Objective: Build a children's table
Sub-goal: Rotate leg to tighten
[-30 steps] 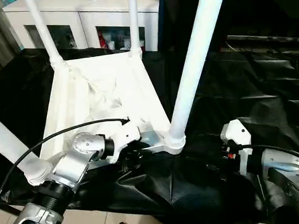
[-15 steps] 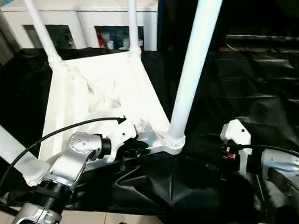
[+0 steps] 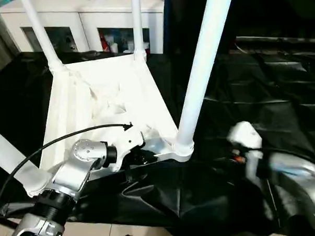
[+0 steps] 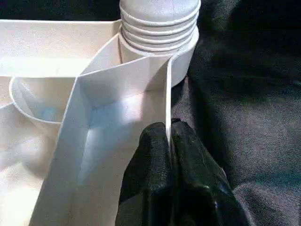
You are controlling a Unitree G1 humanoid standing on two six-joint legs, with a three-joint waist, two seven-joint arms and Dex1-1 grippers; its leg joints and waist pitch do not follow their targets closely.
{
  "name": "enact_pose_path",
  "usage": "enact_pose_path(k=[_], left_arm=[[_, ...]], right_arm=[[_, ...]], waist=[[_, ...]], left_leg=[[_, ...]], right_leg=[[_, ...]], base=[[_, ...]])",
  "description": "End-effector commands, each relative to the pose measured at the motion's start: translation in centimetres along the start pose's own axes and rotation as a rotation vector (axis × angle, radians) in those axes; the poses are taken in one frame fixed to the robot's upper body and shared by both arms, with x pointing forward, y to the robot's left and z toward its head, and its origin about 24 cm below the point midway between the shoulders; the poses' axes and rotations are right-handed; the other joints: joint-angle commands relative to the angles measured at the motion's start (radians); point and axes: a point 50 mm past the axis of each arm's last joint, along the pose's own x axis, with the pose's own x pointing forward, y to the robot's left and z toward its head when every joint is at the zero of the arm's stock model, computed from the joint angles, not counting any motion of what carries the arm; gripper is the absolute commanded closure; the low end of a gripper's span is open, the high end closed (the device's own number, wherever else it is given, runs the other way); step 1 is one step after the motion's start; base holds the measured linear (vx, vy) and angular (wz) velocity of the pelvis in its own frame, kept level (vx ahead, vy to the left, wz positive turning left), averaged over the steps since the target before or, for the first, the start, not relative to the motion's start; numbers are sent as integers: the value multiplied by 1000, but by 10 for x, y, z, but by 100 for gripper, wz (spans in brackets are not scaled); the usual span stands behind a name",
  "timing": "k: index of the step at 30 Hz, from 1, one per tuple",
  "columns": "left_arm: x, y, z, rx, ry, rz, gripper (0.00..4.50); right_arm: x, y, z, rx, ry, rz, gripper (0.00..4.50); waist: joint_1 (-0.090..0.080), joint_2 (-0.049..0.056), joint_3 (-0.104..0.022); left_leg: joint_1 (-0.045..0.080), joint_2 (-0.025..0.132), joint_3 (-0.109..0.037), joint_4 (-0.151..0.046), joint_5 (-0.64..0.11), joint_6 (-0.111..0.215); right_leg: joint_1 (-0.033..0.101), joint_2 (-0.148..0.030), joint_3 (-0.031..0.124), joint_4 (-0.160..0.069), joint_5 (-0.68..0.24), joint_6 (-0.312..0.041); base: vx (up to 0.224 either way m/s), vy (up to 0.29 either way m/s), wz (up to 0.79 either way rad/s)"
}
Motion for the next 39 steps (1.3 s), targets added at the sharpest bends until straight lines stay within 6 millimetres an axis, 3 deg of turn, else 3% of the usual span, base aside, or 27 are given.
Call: enact_pose_path(k=[1, 6, 11, 17, 21, 39], left_arm=[[6, -8, -1, -10, -5, -47, 447], [8, -7, 1, -1, -5, -53, 447], [8, -7, 1, 1, 3, -52, 447], [9, -8, 1, 0, 4, -56, 447], [9, -7, 1, 0, 6, -55, 450], [9, -7, -1, -1, 8, -50, 450]], right_arm=[[3, -3, 4, -23, 5, 2, 0], [11, -5, 4, -42, 19, 16, 0], [19, -10, 5, -46, 7, -2, 0], [27, -15, 4, -45, 3, -26, 0], [29, -16, 3, -46, 0, -20, 46], [38, -15, -1, -64, 4, 17, 174]], waist=[[-3, -11, -47], [-4, -9, -51], [-4, -10, -50], [-5, -9, -52], [-3, -9, -53], [-2, -12, -58]], left_leg=[[24, 87, -38, -86, -247, 21], [21, 85, -35, -82, -194, 48], [22, 86, -35, -84, -218, 39], [23, 85, -33, -82, -210, 34], [23, 86, -33, -81, -201, 40], [22, 86, -31, -78, -181, 52]], right_leg=[[20, -97, 55, -94, -234, -200], [25, -95, 51, -83, -118, -225], [25, -97, 52, -87, -167, -225], [25, -98, 52, -85, -142, -232], [27, -97, 52, -84, -130, -234], [29, -97, 51, -80, -118, -236]], base=[[0, 0, 0], [0, 0, 0], [0, 0, 0], [0, 0, 0], [0, 0, 0], [0, 0, 0]])
